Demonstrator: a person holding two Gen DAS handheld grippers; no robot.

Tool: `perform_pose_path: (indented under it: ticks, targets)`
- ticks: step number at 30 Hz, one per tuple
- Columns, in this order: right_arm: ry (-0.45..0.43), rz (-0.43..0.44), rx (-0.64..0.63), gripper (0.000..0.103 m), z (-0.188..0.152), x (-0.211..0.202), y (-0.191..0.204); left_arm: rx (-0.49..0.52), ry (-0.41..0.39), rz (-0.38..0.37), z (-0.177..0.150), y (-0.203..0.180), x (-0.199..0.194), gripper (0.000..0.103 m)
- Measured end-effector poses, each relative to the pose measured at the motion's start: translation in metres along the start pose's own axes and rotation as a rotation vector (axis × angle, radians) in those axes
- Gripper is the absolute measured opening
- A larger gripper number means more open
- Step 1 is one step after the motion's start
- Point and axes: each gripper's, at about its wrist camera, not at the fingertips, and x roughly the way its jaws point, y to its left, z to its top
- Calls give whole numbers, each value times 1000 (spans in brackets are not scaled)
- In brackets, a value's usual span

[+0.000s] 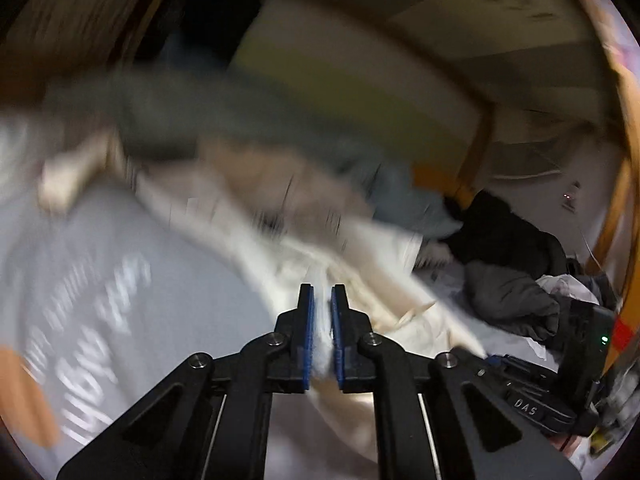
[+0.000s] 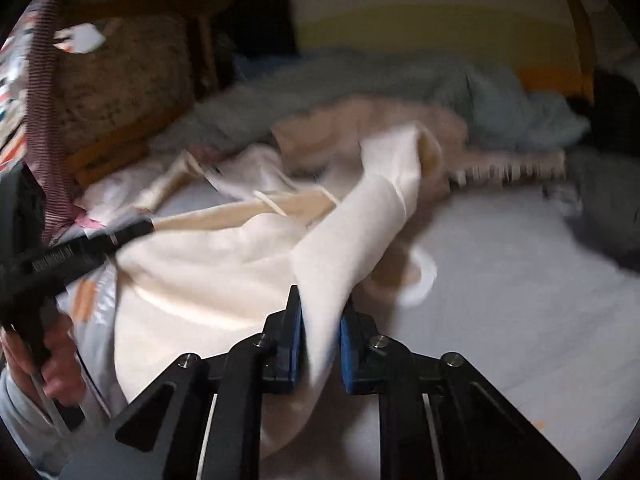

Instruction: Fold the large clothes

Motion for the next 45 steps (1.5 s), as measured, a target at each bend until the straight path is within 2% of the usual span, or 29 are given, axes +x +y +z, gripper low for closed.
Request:
perform_pose_path:
  ticks: [2, 4, 7, 9, 10, 12, 14, 15, 16, 17, 18, 19, 21, 23, 24, 27, 28, 29, 30, 31, 34, 35, 36, 37, 38, 39, 41, 43, 45]
  targets:
    - [-20, 46, 36, 17, 4, -14, 1, 51, -59, 18, 10, -17, -24, 4]
    - [-21, 69, 80, 17, -1, -24, 2, 82, -86, 9, 13, -26, -41, 0]
    - [-11, 45, 99, 17, -17, -30, 5, 205, -100, 24, 6, -39, -51, 0]
    - [11, -46, 111, 17, -24, -22, 2, 291, -83, 94, -4, -41, -37, 0]
    - [27, -102, 111, 17, -25, -15, -2, 299, -59, 104, -6, -38, -28, 0]
    - [50, -193, 108, 17, -21, -8, -11, 274, -19, 122, -7, -29, -7, 0]
    - [33, -205, 114, 17, -13, -13, -20, 253, -2, 133, -2, -20, 6, 5]
    - [25, -201, 108, 18, -7, -16, -23, 253, 14, 143, 1, -15, 13, 9]
    - [17, -196, 91, 18, 0, -18, -25, 250, 41, 152, 4, -11, 21, 21]
    - [16, -186, 71, 24, 5, -20, -26, 233, 86, 149, 8, -4, 30, 40]
    - [21, -160, 31, 32, 13, -21, -24, 216, 124, 143, 9, 0, 39, 48]
    - [26, -128, -6, 36, 19, -21, -21, 198, 165, 142, 9, 5, 45, 50]
    - [44, -33, -75, 42, 28, -21, -9, 194, 233, 158, 4, 13, 53, 50]
    - [60, 66, -137, 42, 32, -18, 6, 268, 286, 229, -7, 13, 61, 50]
    - [70, 92, -161, 42, 32, -13, 14, 303, 304, 241, -13, 13, 63, 50]
    - [173, 186, -220, 42, 23, 10, 37, 271, 316, 259, -21, 17, 63, 50]
    - [196, 192, -247, 43, 18, 16, 44, 255, 313, 256, -21, 19, 61, 50]
    - [204, 172, -274, 52, 14, 20, 50, 249, 302, 257, -21, 20, 58, 50]
    - [205, 137, -305, 68, 12, 25, 55, 252, 291, 259, -20, 19, 56, 50]
    - [201, 114, -322, 74, 11, 29, 56, 258, 283, 254, -20, 19, 55, 50]
    - [224, 119, -332, 76, 13, 40, 61, 254, 295, 194, -20, 15, 55, 50]
    - [217, 112, -339, 75, 13, 43, 62, 249, 312, 158, -19, 14, 56, 50]
    - [201, 127, -349, 60, 14, 43, 64, 251, 311, 137, -19, 11, 55, 50]
    - [196, 156, -364, 42, 14, 44, 65, 265, 297, 131, -19, 8, 52, 50]
    - [206, 155, -367, 13, 16, 48, 63, 282, 284, 129, -19, 4, 50, 50]
    - [189, 118, -368, 13, 18, 48, 61, 299, 269, 126, -18, 1, 47, 50]
    - [78, 4, -355, 12, 25, 32, 52, 304, 237, 121, -14, -1, 40, 50]
    - [-19, -53, -255, 12, 42, 10, 27, 286, 214, 93, -9, 0, 35, 50]
    - [-55, -100, -167, 12, 53, 0, 1, 279, 215, 56, -7, -1, 35, 50]
